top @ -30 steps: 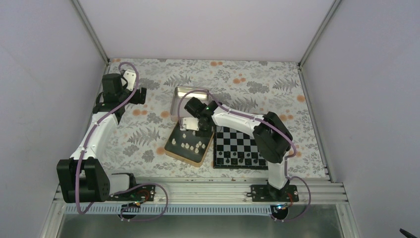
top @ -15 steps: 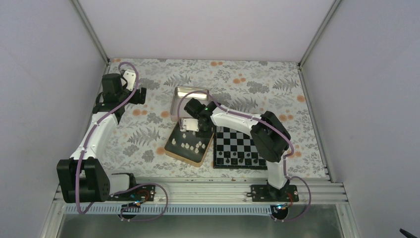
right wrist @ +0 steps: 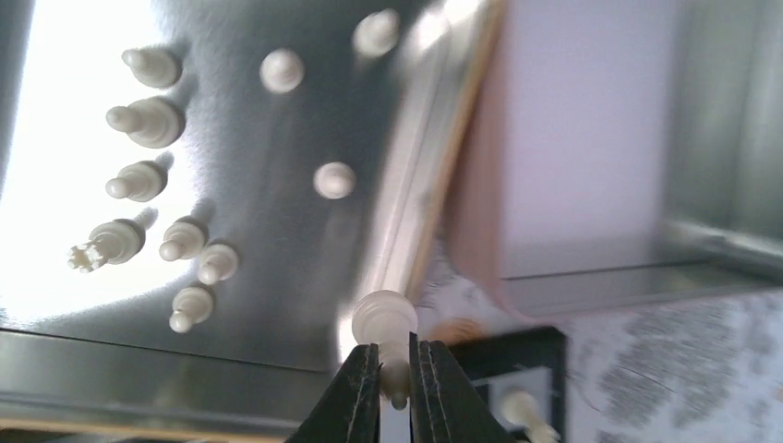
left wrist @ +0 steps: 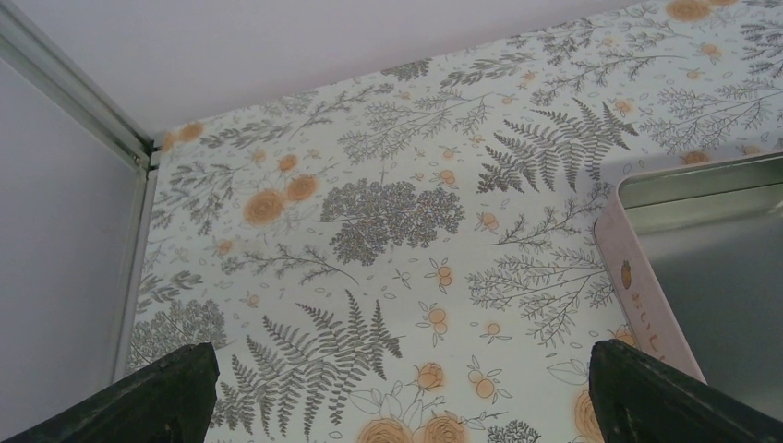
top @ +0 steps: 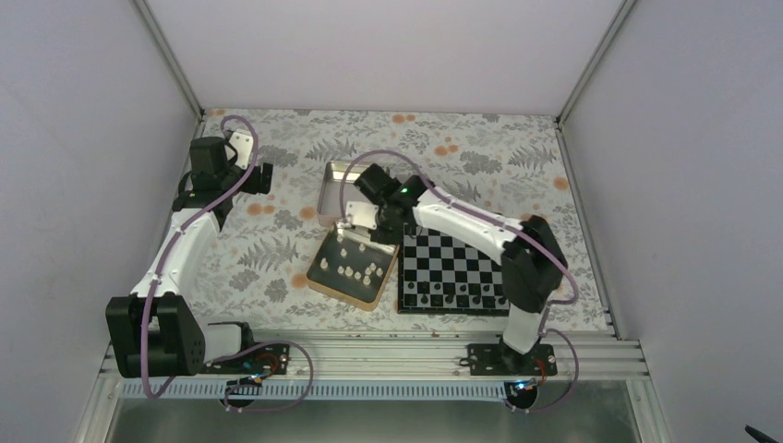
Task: Set up the chess pieces on the board
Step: Pick up the chess piece from the storage box, then place the chess piece on the chessboard, then pick up the chess piece from the storage box, then place the chess piece on the chessboard.
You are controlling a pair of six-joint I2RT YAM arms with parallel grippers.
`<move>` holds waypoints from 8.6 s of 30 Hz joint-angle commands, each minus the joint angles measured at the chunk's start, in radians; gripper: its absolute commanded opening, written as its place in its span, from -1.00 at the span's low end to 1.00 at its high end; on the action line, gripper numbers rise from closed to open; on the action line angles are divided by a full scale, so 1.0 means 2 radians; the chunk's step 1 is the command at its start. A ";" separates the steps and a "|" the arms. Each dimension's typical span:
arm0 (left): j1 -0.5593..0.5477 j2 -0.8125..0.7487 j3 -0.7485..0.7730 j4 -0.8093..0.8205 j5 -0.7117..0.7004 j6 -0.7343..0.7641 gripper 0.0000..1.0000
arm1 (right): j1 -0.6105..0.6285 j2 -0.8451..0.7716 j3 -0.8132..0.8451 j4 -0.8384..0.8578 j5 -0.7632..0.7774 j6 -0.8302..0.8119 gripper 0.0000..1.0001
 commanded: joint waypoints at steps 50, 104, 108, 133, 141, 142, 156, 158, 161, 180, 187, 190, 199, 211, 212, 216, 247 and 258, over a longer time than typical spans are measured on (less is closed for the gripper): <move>0.002 -0.004 0.001 0.008 0.004 0.005 1.00 | -0.243 -0.008 -0.057 0.020 -0.080 -0.052 -0.85; 0.003 -0.010 -0.002 0.009 0.001 0.006 1.00 | 0.018 0.061 0.086 -0.048 -0.120 -0.020 -0.30; 0.003 -0.009 -0.003 0.010 0.001 0.006 1.00 | 0.040 0.079 0.082 -0.052 -0.112 -0.018 -0.31; 0.011 -0.012 -0.002 0.008 0.017 0.003 1.00 | 0.075 0.119 0.083 -0.024 -0.103 -0.005 -0.30; 0.012 -0.013 -0.002 0.008 0.018 0.003 1.00 | 0.074 0.129 0.083 -0.023 -0.098 -0.006 -0.43; 0.013 -0.013 -0.002 0.007 0.018 0.003 1.00 | 0.074 0.131 0.083 -0.022 -0.098 -0.006 -0.47; 0.012 -0.012 -0.001 0.007 0.018 0.003 1.00 | 0.065 0.094 0.086 -0.018 -0.097 -0.005 -0.85; 0.013 -0.012 -0.001 0.007 0.018 0.003 1.00 | 0.055 0.073 0.091 -0.024 -0.100 -0.003 -0.86; 0.012 -0.011 -0.001 0.007 0.018 0.003 1.00 | 0.030 0.037 0.094 -0.034 -0.104 0.000 -0.86; 0.012 -0.007 0.003 0.005 0.029 0.003 1.00 | -0.362 -0.171 -0.092 -0.024 -0.136 -0.087 -0.86; 0.012 -0.008 0.003 0.003 0.030 0.003 1.00 | -0.400 -0.146 -0.148 0.013 -0.138 -0.095 -0.85; 0.012 -0.008 0.004 0.001 0.029 0.002 1.00 | -0.399 -0.130 -0.151 0.021 -0.145 -0.093 -0.84; 0.012 -0.009 0.003 0.002 0.026 0.003 1.00 | -0.400 -0.076 -0.139 0.038 -0.153 -0.087 -0.83; 0.012 -0.009 0.001 0.004 0.024 0.003 1.00 | -0.400 -0.050 -0.121 0.043 -0.151 -0.086 -0.82; 0.012 -0.009 0.001 0.004 0.024 0.003 1.00 | -0.399 -0.047 -0.119 0.043 -0.151 -0.086 -0.82; 0.012 -0.009 0.001 0.004 0.024 0.003 1.00 | -0.399 -0.042 -0.116 0.042 -0.150 -0.086 -0.81; 0.012 -0.009 0.002 0.003 0.024 0.003 1.00 | -0.399 -0.041 -0.110 0.040 -0.146 -0.088 -0.41; 0.012 -0.009 0.002 0.003 0.026 0.003 1.00 | -0.337 -0.132 -0.039 -0.003 -0.128 -0.064 -0.25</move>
